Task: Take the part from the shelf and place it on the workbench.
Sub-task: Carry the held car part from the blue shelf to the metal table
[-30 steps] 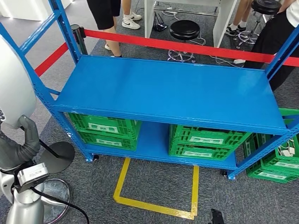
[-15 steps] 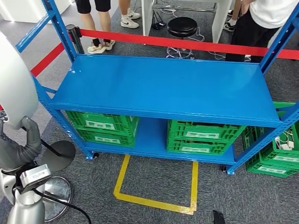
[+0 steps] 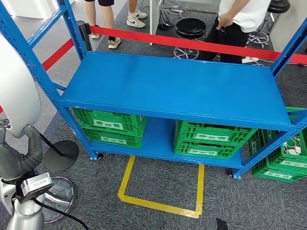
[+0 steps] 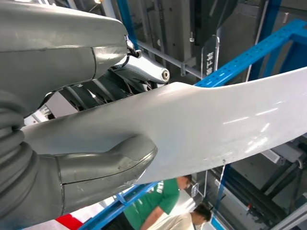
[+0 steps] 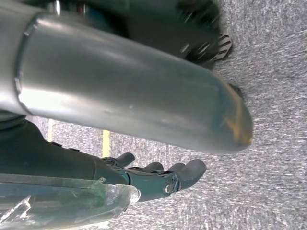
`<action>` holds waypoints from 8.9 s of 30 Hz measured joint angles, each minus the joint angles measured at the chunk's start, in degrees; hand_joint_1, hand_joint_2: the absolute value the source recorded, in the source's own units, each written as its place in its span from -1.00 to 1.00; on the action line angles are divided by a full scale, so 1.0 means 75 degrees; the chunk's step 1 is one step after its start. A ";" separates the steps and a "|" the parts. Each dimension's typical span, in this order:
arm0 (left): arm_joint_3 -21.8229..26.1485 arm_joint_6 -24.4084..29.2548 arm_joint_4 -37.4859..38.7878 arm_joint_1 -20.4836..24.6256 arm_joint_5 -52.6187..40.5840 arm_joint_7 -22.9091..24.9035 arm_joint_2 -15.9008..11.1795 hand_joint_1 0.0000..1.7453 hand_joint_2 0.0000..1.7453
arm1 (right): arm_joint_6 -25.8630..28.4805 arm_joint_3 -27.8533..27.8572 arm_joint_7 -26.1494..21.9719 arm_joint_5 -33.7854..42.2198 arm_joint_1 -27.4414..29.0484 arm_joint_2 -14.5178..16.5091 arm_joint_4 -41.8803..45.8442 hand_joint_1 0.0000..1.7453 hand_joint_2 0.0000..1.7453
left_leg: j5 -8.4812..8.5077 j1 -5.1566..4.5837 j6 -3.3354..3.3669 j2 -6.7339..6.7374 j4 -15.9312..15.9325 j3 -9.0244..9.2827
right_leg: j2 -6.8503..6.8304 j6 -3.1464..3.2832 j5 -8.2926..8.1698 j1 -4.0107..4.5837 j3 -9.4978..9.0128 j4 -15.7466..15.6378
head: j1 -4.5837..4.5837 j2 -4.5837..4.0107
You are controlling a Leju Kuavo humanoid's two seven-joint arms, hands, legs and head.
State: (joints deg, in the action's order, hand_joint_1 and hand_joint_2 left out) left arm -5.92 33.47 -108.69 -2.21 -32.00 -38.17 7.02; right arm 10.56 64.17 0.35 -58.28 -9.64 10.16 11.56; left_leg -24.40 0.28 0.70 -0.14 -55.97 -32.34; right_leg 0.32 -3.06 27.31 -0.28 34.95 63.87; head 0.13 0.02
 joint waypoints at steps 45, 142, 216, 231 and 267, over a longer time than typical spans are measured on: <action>0.0039 -0.0290 0.0299 0.0253 -0.0120 0.0001 -0.0072 1.00 1.00 | -0.0462 -0.0021 0.0164 -0.0002 -0.0020 0.0011 0.0047 -1.00 -1.00 | -0.0538 0.0033 -0.0384 0.0009 -0.1313 -0.0461 | -0.0001 0.0314 -0.0425 0.0004 -0.0115 -0.0826 | 0.0071 0.0000; -0.0021 -0.0372 0.0362 0.0310 -0.0055 0.0037 -0.0050 1.00 1.00 | -0.0579 -0.0283 0.0066 -0.0071 0.0168 0.0009 0.0079 -1.00 -1.00 | 0.0213 -0.0022 -0.0079 -0.0788 -0.0114 -0.0344 | 0.0476 0.0113 -0.0016 -0.0067 -0.0102 -0.0311 | 0.0190 0.0000; 0.0020 -0.0638 0.0149 0.0094 0.0268 -0.0127 -0.0072 1.00 1.00 | -0.0636 -0.0399 0.0069 -0.0002 0.0272 0.0032 0.0090 -1.00 -1.00 | -0.0408 0.0036 -0.0417 -0.0003 -0.1765 -0.1107 | -0.0432 0.0319 -0.0144 -0.0015 -0.0385 -0.0799 | 0.0186 0.0000; 0.0035 -0.0726 0.0149 0.0130 0.0268 -0.0114 -0.0050 1.00 1.00 | -0.0642 -0.0417 0.0072 0.0052 0.0303 0.0029 0.0096 -1.00 -1.00 | 0.0148 0.0021 -0.0024 -0.0432 -0.0140 -0.0272 | -0.0020 0.0011 0.0590 0.0019 0.0471 0.1054 | 0.0080 0.0000; 0.0029 -0.0810 0.0143 0.0161 0.0267 -0.0079 -0.0058 1.00 1.00 | -0.0660 -0.0448 0.0068 0.0066 0.0342 0.0031 0.0100 -1.00 -1.00 | 0.0271 0.0062 -0.0236 -0.0887 -0.0119 -0.0337 | 0.0510 0.0061 -0.0084 -0.0062 -0.0351 -0.0688 | 0.0068 0.0000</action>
State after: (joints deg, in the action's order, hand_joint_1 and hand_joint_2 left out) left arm -5.70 27.40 -107.62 -1.00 -29.99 -38.76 6.58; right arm 5.61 60.81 0.86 -57.78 -7.08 10.40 12.31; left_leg -22.37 0.74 -1.07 -6.79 -56.86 -34.87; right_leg 4.14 -2.60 26.68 -0.75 32.32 58.71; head 0.64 0.02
